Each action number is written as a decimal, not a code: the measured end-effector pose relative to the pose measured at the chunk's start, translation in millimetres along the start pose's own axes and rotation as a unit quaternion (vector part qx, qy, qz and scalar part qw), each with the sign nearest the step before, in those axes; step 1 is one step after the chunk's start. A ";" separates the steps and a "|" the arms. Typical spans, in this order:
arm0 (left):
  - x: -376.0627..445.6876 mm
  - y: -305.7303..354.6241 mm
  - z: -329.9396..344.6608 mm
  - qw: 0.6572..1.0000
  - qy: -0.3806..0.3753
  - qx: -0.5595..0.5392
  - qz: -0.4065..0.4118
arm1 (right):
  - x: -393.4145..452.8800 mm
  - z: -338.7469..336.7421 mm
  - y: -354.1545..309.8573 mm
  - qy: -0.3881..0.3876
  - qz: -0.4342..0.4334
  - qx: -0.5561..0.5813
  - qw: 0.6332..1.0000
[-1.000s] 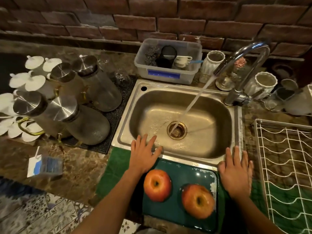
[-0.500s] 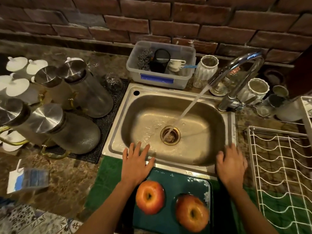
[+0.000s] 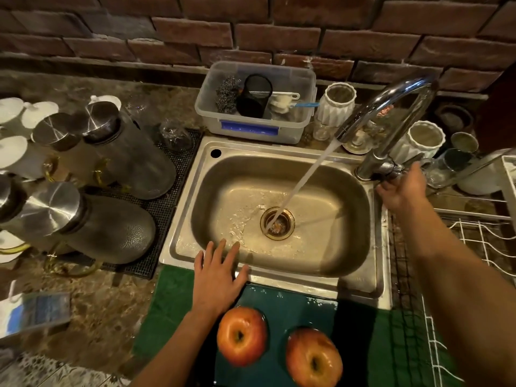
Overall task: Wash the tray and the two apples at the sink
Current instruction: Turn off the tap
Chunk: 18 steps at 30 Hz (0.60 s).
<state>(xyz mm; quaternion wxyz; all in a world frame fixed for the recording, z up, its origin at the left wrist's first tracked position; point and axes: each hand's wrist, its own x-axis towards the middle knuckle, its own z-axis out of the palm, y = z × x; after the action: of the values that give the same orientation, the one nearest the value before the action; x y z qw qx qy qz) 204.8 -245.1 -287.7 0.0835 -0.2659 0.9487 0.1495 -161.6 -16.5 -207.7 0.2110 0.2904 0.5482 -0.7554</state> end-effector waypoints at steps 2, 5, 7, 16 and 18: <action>0.1 0.6 -1.0 1.000 0.000 -0.002 -0.003 | 7.7 2.1 -6.5 -0.002 0.020 0.019 1.000; 0.3 1.6 -2.0 1.000 -0.002 -0.009 -0.007 | 8.5 5.7 -10.0 0.008 0.034 0.052 0.998; 0.9 2.6 -2.0 1.000 -0.003 -0.011 -0.009 | 5.1 7.0 -10.8 0.010 0.032 0.069 0.997; 0.5 1.7 -0.4 1.000 0.003 -0.017 -0.011 | 2.5 5.7 -13.0 -0.003 0.011 0.071 0.997; 0.1 1.7 -1.0 1.000 0.004 -0.018 -0.012 | 4.6 5.0 -12.4 -0.009 0.004 0.072 0.997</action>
<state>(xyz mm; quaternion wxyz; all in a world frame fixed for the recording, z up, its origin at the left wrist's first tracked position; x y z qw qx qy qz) 203.7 -244.2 -286.4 0.0767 -0.2794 0.9429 0.1644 -173.9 -17.5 -200.9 0.1975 0.2996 0.4897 -0.7946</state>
